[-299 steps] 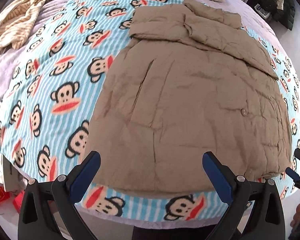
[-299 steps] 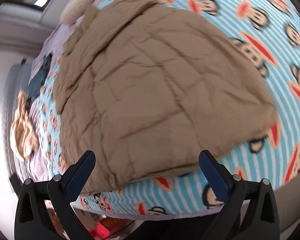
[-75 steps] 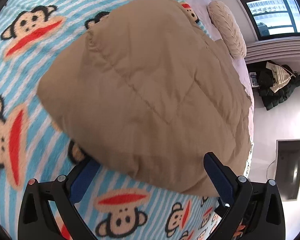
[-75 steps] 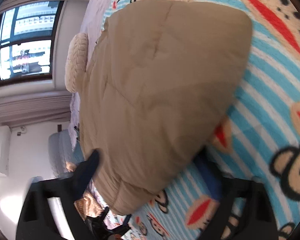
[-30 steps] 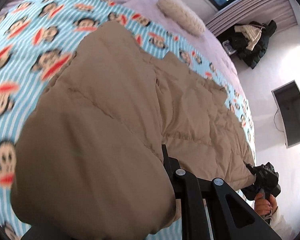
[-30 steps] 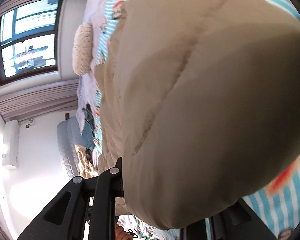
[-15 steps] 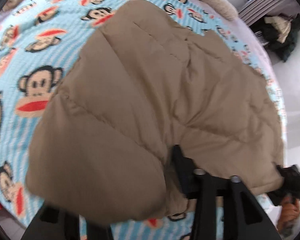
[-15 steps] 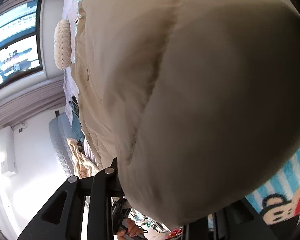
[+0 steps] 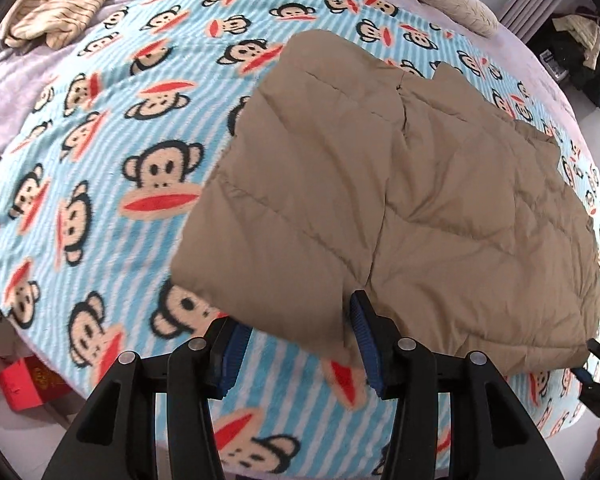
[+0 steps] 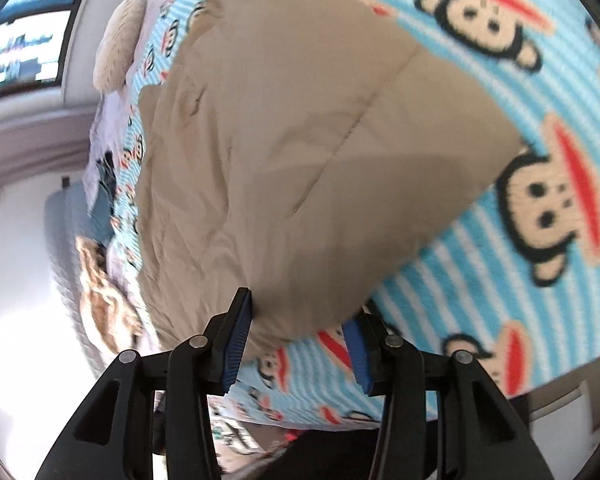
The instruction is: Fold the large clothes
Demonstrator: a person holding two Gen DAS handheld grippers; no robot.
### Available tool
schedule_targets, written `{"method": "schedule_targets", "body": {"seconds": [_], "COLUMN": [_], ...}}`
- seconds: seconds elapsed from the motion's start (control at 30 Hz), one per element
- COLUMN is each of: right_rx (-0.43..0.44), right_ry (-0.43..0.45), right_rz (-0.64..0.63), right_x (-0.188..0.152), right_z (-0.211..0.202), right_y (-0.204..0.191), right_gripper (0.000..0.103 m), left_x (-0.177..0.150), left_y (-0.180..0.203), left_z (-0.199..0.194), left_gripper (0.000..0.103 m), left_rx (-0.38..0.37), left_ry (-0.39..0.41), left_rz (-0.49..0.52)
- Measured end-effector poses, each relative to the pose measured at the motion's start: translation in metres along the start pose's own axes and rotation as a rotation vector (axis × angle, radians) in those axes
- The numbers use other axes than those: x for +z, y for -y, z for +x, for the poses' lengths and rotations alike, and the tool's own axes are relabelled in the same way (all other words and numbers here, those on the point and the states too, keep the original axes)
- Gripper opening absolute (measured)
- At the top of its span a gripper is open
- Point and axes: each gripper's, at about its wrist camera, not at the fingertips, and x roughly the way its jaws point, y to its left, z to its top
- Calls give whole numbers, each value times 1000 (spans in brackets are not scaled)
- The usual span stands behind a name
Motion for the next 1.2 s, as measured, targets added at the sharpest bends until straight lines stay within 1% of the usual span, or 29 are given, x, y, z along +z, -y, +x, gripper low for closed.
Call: {"method": "schedule_targets", "body": {"seconds": [0.07, 0.1, 0.13, 0.23, 0.4, 0.6, 0.77, 0.8, 0.83, 0.87, 0.93, 1.0, 1.2], "right_rx": [-32, -44, -50, -67, -99, -103, -116, -121, -125, -130, -139, -148, -183], "right_ry": [7, 7, 5, 4, -5, -47, -53, -53, -53, -53, -55, -56, -60], "right_rz": [-48, -76, -98, -180, -324, -357, -359, -357, -354, -352, -347, -340, -337], "right_x": [-3, -7, -20, -32, -45, -51, -51, -51, -51, -51, -51, -51, -54], "right_z": [-8, -8, -4, -8, 4, 32, 39, 39, 40, 41, 42, 44, 52], "right_y": [-10, -16, -26, -50, -88, -118, -126, -127, -127, -127, -127, -126, -131], "right_gripper": [49, 49, 49, 49, 52, 53, 53, 53, 53, 53, 54, 58, 58], "left_x": [2, 3, 3, 8, 12, 23, 33, 35, 36, 38, 40, 44, 54], "left_y": [6, 9, 10, 16, 17, 14, 15, 16, 16, 17, 20, 23, 27], "left_z": [-3, -5, -8, -11, -18, -26, -30, -29, -29, -31, -31, -28, -23], "left_gripper": [51, 51, 51, 51, 51, 51, 51, 64, 89, 94, 94, 94, 94], "left_rx": [16, 21, 27, 34, 43, 55, 60, 59, 59, 60, 57, 60, 50], "left_ry": [0, -1, -2, -4, -12, 5, 13, 11, 10, 23, 31, 23, 21], "left_rz": [7, 11, 17, 24, 38, 54, 92, 95, 95, 99, 117, 134, 152]}}
